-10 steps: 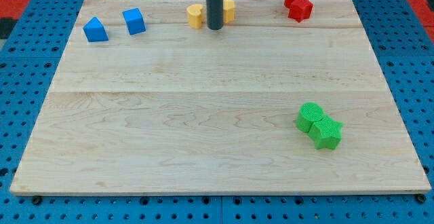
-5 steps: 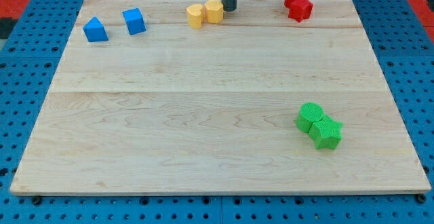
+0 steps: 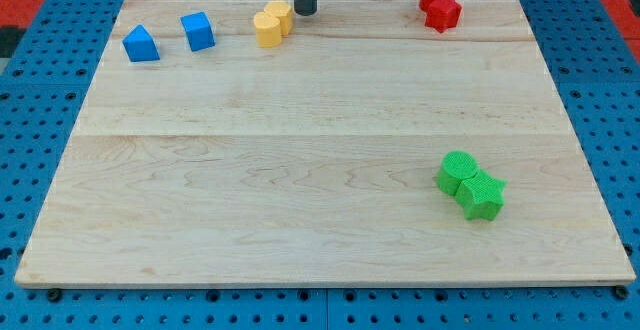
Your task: Move the yellow hexagon to the top side of the blue cube
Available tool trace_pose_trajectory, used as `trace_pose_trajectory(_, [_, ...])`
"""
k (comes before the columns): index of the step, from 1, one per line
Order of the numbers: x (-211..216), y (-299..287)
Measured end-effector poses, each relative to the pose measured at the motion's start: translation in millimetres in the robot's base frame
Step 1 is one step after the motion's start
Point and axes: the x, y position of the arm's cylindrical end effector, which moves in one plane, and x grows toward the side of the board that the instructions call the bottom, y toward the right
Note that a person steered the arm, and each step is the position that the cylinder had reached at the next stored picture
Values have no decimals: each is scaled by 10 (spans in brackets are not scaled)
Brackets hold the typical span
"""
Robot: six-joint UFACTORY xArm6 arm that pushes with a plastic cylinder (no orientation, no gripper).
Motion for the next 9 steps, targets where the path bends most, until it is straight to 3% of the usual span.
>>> trace_pose_trajectory(2, [238, 118])
trace_pose_trajectory(3, [280, -178])
trace_pose_trajectory(4, [271, -421])
trace_pose_trajectory(6, [-13, -271])
trace_pose_trajectory(9, [-17, -934])
